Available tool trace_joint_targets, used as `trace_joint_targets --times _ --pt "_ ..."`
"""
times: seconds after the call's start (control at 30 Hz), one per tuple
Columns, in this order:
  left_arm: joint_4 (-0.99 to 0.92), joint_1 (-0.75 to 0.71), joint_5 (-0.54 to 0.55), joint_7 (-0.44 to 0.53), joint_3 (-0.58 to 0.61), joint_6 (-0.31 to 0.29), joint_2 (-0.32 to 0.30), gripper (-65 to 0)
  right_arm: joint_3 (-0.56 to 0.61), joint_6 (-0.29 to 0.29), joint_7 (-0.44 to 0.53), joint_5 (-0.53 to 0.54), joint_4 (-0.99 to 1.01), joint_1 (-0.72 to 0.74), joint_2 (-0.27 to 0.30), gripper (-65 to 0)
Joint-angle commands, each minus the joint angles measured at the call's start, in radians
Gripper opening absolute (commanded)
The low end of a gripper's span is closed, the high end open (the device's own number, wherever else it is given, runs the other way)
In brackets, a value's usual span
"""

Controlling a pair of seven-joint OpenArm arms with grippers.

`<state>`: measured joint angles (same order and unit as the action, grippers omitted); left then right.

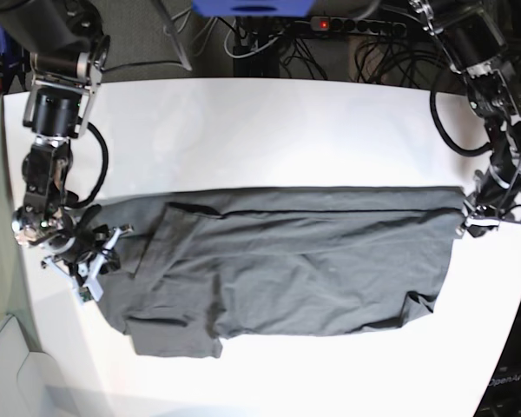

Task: Layout the t-shirt on the table in an organized manner, then fold the t-shirt properly
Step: 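Pull the shirt edge with both grippers to straighten the fold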

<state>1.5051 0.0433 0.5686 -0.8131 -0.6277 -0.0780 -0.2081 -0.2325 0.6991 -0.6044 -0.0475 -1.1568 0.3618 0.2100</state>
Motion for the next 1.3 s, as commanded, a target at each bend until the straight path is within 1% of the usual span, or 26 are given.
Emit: trace_joint_targets --times 0.0,0.07,0.1,0.17,0.27,0.33,0.53,0.73,0.83,0.9,1.07,1.13,1.27 --pt "0.015 0.019 0.011 0.016 0.012 -0.004 -0.017 -65.0 -0.003 -0.001 0.024 0.008 -0.016 0.026 0.012 -59.2" --pt "0.013 0.019 -0.012 0.025 0.048 -0.004 -0.017 -61.0 -0.003 -0.001 0.024 0.008 -0.015 0.027 0.015 -65.0" --pt "0.013 0.019 -0.029 0.028 0.067 -0.003 -0.017 -61.6 -0.003 -0.001 0.024 0.008 -0.015 0.027 0.015 -65.0" --pt "0.013 0.022 -0.078 0.028 0.096 -0.003 -0.012 -65.0 -0.003 -0.001 0.024 0.007 -0.015 0.027 0.016 -65.0" --pt "-0.039 0.056 -0.149 0.028 0.119 -0.004 -0.007 -64.7 -0.001 -0.001 0.024 0.007 0.028 0.036 0.016 -65.0" --pt "-0.097 0.079 -0.167 0.028 0.121 -0.004 -0.007 -64.7 -0.001 -0.001 0.025 0.007 0.057 0.046 0.016 -65.0" --pt "-0.242 0.114 -0.173 0.030 0.136 -0.006 -0.018 -64.7 -0.003 -0.001 0.025 0.007 0.103 0.046 0.036 -65.0" --pt "-0.357 0.123 -0.173 0.034 0.142 -0.006 -0.041 -64.7 -0.003 -0.001 0.024 0.007 0.088 -0.028 0.056 -65.0" --pt "-0.401 0.116 -0.173 0.091 0.142 -0.006 -0.052 -64.7 -0.003 -0.001 0.024 0.007 0.082 -0.073 0.056 -65.0" --pt "-0.426 0.114 -0.175 0.097 0.142 -0.006 -0.067 -64.7 -0.003 -0.001 0.024 0.007 0.082 -0.099 0.056 -65.0" --pt "-0.413 0.057 -0.167 0.070 0.137 -0.006 -0.089 -64.7 -0.003 -0.001 0.024 0.007 0.070 -0.155 0.058 -65.0" --pt "-0.386 0.028 -0.170 0.051 0.136 -0.006 -0.098 -64.7 -0.003 -0.001 0.024 0.007 0.042 -0.189 0.070 -65.0" --pt "-0.327 -0.020 -0.163 0.008 0.133 -0.006 -0.109 -64.7 -0.003 -0.001 0.018 0.007 -0.028 -0.258 0.073 -65.0"
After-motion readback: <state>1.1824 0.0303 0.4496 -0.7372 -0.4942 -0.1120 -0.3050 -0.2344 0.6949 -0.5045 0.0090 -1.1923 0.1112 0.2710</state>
